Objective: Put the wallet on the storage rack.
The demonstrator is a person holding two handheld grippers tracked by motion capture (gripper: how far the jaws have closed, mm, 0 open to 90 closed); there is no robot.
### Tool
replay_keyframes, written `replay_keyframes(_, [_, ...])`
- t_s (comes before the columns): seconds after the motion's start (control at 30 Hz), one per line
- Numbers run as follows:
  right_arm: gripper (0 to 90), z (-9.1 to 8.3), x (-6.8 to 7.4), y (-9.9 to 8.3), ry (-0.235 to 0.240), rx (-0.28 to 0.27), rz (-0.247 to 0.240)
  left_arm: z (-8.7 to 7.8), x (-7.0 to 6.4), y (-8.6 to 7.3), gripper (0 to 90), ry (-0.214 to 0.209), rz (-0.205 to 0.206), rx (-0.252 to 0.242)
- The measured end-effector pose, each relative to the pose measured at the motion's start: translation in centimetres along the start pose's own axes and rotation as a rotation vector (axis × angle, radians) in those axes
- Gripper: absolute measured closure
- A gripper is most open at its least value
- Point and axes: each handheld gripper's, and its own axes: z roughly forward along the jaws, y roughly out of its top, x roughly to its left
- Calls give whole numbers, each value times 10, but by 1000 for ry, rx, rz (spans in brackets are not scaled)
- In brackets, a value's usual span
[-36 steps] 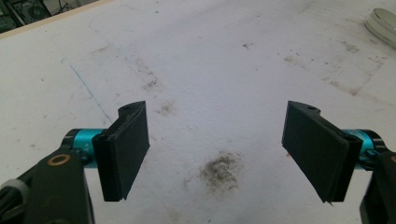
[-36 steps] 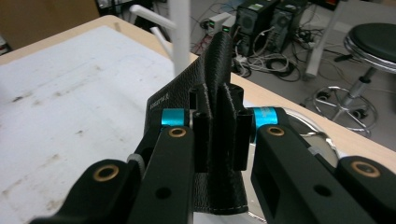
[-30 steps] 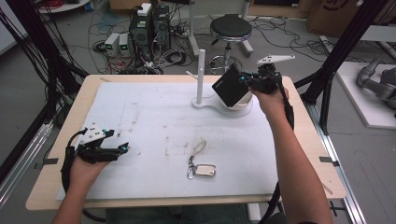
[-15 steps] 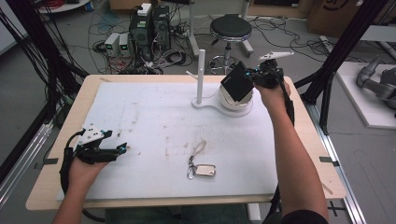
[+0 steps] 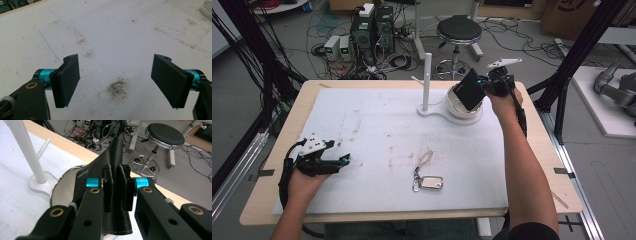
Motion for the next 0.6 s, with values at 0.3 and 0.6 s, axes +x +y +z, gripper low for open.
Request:
replay_keyframes(0.3, [832,15,11,-3,9,52,-26,-1,1,-1,230,0,-5,-4])
replay_keyframes(0.6, [530,29,17,-23,-11,67,47,-2,1,-1,230,-3,1,-3])
